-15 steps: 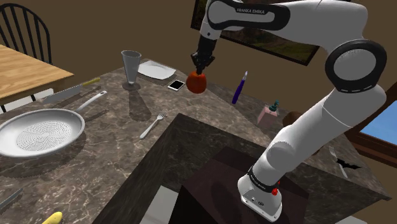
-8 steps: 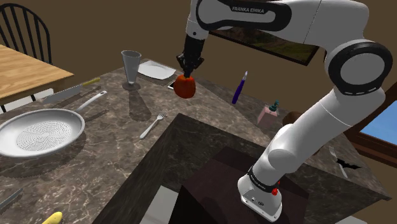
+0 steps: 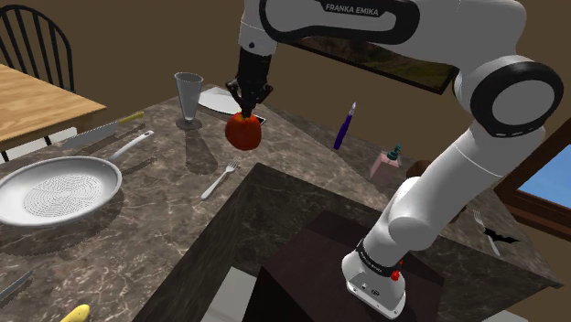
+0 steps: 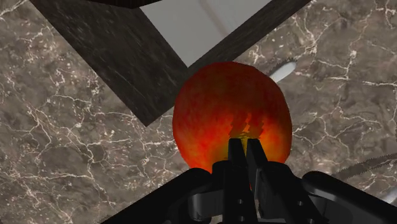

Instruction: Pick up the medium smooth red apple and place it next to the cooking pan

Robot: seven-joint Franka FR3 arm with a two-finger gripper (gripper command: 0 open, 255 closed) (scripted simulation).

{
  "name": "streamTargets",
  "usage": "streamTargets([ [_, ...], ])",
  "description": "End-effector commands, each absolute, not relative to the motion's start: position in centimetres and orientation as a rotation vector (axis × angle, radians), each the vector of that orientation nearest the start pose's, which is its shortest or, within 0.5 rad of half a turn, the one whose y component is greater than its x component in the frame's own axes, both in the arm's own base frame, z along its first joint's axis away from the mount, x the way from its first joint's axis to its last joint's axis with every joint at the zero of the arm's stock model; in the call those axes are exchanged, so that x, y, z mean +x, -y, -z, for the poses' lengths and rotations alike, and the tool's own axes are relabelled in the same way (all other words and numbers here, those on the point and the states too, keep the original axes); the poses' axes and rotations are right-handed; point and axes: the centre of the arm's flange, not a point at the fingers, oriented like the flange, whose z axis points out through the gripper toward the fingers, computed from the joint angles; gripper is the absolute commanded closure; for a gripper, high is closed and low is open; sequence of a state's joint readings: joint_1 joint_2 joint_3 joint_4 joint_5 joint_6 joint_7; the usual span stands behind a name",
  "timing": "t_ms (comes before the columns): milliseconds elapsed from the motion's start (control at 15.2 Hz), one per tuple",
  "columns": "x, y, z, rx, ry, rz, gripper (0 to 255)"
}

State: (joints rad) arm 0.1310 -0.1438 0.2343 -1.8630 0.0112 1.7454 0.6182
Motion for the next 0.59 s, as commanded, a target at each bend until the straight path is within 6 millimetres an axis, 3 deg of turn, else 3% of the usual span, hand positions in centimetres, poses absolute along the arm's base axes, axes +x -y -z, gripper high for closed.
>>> streamTargets([
  [0,48.2,-21.9,-57.4,-3.124,-0.405,0.047,255],
  [528,47.4,-32.5,-57.4,-3.124,-0.405,0.047,255],
])
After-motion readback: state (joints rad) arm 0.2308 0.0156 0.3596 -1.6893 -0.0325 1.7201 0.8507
